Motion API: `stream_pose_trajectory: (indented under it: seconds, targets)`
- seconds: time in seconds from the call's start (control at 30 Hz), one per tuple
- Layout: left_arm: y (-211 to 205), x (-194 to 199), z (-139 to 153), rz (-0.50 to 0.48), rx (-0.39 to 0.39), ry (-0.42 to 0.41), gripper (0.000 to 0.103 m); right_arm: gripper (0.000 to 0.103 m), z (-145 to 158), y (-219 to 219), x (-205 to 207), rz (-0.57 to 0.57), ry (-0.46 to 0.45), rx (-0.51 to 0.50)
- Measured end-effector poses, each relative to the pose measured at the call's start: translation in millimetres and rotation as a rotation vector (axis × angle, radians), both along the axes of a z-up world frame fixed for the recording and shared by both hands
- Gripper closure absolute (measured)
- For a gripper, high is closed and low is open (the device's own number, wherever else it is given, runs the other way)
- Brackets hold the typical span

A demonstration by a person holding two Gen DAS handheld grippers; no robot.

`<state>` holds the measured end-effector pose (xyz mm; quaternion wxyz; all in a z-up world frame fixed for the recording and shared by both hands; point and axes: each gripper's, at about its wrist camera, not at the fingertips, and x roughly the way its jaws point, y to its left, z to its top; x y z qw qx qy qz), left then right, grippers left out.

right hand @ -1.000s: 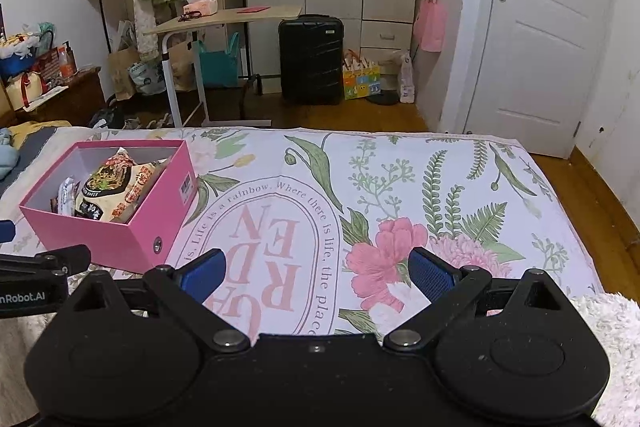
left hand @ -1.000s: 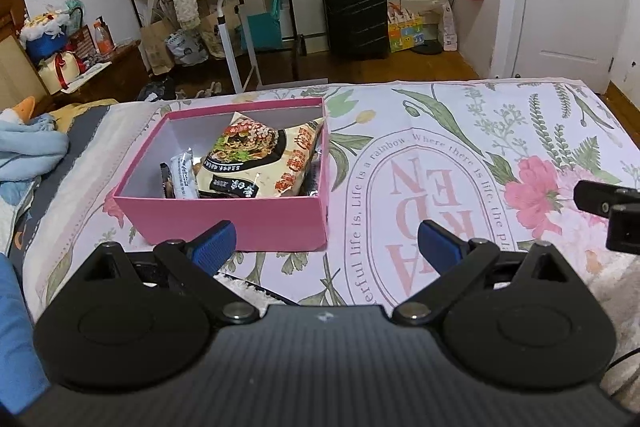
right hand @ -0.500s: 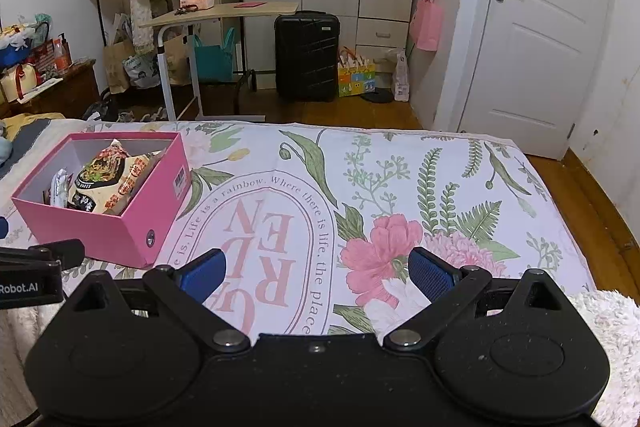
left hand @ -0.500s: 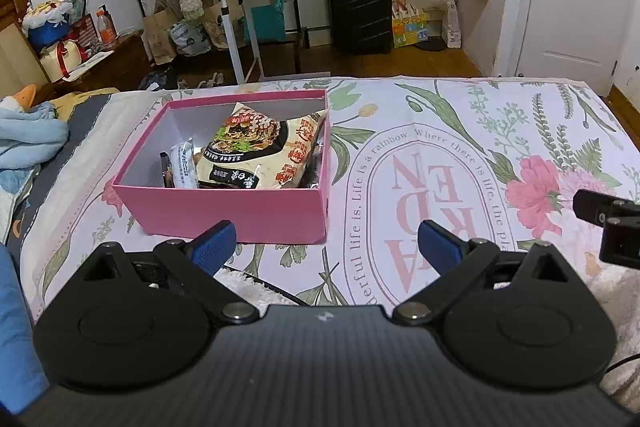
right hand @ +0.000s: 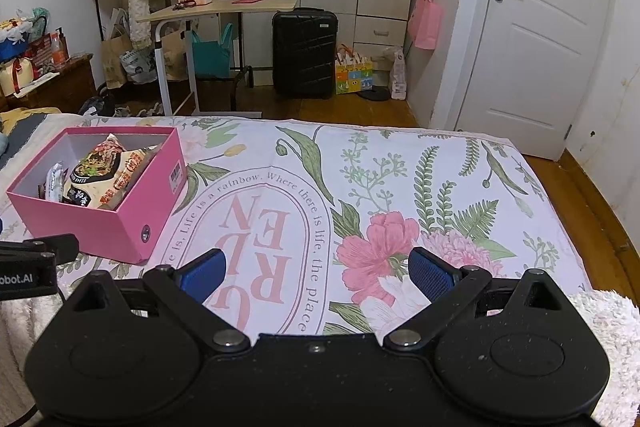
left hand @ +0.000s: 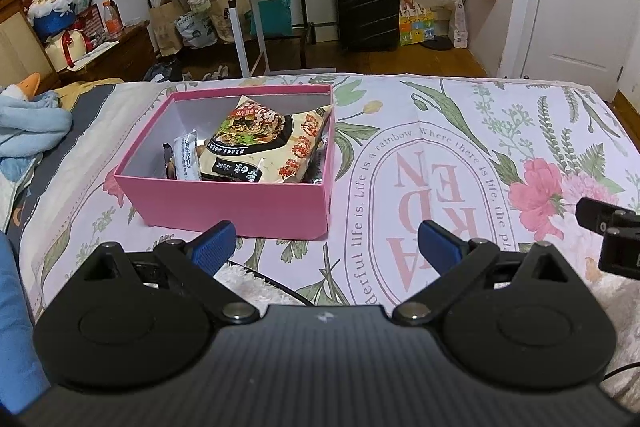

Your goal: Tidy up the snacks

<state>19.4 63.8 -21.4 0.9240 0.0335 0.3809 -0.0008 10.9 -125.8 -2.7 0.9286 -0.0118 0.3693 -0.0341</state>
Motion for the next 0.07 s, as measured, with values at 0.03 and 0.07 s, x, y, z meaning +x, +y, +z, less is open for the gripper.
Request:
stream_pose_trajectory:
  seconds: [0.03, 0.07]
  targets:
    - [0.2, 0.0, 0.2, 0.0, -0.001, -0.001, 0.004, 0.004, 0.0, 0.0, -0.2, -0.001, 0.0, -0.001]
    - [0.5, 0.2, 0.2, -0.001, 0.001, -0.001, 0.004, 0.004, 0.0, -0.1, -0.3, -0.001, 0.001, -0.002]
